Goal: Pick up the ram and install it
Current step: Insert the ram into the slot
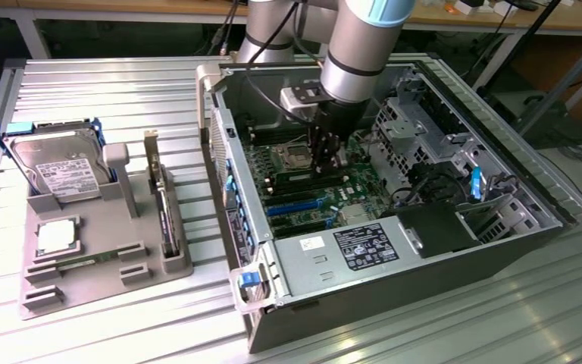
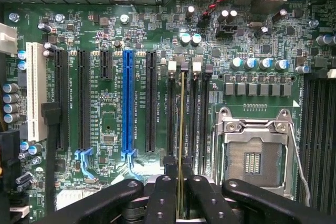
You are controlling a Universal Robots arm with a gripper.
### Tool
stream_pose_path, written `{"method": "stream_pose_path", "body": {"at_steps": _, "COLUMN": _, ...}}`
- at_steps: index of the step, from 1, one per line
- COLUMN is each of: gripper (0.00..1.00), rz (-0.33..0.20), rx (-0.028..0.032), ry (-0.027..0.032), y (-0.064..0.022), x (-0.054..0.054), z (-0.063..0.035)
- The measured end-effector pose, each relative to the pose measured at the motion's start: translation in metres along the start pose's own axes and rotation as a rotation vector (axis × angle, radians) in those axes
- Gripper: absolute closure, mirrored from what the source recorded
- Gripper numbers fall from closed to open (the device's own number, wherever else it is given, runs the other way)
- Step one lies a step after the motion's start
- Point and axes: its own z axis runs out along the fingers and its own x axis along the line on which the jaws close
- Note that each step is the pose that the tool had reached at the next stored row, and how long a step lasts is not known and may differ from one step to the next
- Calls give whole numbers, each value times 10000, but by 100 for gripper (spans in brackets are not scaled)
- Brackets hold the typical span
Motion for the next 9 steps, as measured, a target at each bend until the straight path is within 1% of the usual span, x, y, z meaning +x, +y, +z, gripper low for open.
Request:
{"method": "stream_pose_path", "body": {"at_steps": 5, "gripper": 86, "rz": 18, "rx": 0, "ry": 0, "y": -4, "x": 21, "z": 1}}
{"method": "stream_pose_path", "body": {"at_steps": 9, "gripper": 86, "rz": 18, "rx": -2, "ry": 10, "y": -4, "x": 22, "z": 31}}
